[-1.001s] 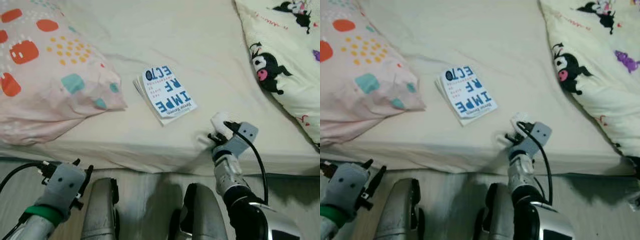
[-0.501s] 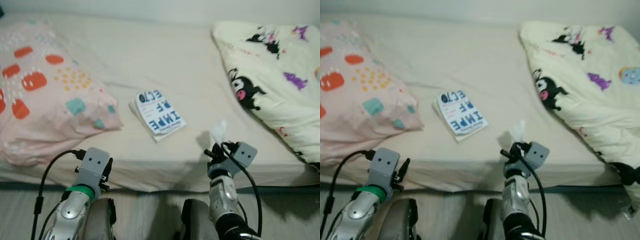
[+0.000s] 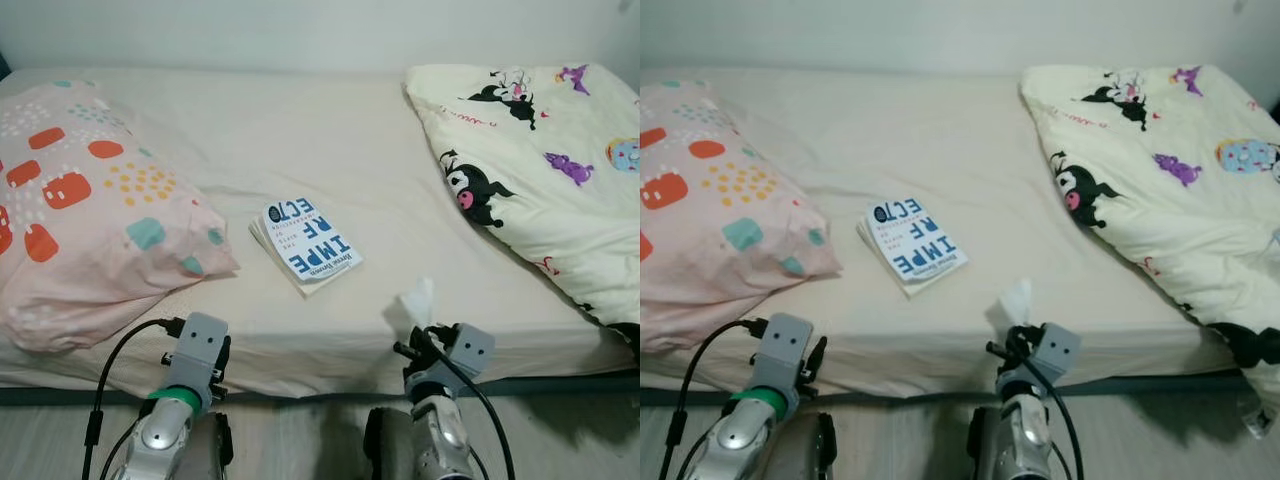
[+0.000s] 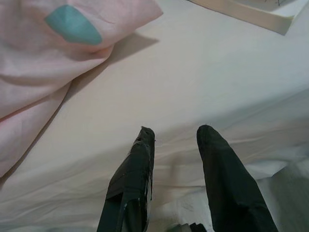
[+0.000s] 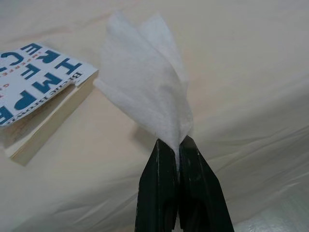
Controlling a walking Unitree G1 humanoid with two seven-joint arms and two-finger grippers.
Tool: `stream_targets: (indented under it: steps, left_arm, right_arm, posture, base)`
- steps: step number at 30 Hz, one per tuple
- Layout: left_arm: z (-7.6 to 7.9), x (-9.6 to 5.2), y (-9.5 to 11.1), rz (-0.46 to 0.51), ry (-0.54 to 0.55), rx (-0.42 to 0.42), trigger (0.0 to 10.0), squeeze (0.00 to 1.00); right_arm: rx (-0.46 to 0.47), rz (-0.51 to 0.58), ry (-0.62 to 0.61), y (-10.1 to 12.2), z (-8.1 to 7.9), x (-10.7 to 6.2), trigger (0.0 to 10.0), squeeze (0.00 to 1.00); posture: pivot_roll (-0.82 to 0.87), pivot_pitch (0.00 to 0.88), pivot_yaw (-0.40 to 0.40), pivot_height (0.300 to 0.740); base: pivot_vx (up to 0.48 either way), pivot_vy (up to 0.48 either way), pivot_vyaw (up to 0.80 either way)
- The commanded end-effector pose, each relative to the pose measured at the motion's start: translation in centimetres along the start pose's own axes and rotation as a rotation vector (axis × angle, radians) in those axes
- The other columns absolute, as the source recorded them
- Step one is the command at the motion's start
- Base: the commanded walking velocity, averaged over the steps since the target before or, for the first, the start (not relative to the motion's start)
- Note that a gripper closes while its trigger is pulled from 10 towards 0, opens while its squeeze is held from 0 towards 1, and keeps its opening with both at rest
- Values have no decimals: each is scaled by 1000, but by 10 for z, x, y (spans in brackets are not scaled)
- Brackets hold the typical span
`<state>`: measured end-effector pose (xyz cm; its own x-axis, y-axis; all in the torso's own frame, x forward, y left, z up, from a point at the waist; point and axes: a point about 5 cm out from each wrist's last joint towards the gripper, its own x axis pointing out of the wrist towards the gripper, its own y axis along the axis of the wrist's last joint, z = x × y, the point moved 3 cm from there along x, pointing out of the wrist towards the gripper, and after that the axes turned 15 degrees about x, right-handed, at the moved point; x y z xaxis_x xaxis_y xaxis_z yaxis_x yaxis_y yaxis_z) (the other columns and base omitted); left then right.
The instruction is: Clean up the room
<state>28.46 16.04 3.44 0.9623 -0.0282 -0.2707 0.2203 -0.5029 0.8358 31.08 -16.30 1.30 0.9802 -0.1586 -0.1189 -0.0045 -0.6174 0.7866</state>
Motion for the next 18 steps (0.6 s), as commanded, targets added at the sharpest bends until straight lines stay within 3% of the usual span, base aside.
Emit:
stream_targets:
  steps: [1,7,10,11,13,18]
  left_arm:
    - [7,-2,-10,-33,-10,10,10000,0]
    - [5,1,-5,-19,15,6,10000,0]
    - [6,6,0,16,16,-11,10000,0]
    - [4,10,1,25,39,-32,10000,0]
    - [3,11,1,27,49,-40,10000,0]
    - [-3,21,11,48,93,-58,10000,0]
  right_arm:
    - [-1,-13,-25,-4,7,-5,0,0]
    - [1,16,14,5,2,-1,0,0]
    - [-16,41,82,9,-10,0,0,0]
    - [-68,37,95,8,-16,2,10000,0]
    - [-82,34,91,8,-17,3,10000,0]
    - [-178,2,190,3,-37,6,10000,0]
  posture:
    - [55,0,37,586]
    - [56,0,32,586]
    - [43,0,12,586]
    - [35,0,5,586]
    - [35,0,5,586]
    - [22,0,-3,586]
  base:
    - [0,0,0]
    - [0,0,0]
    - [0,0,0]
    - [0,0,0]
    - [0,0,0]
    - [0,0,0]
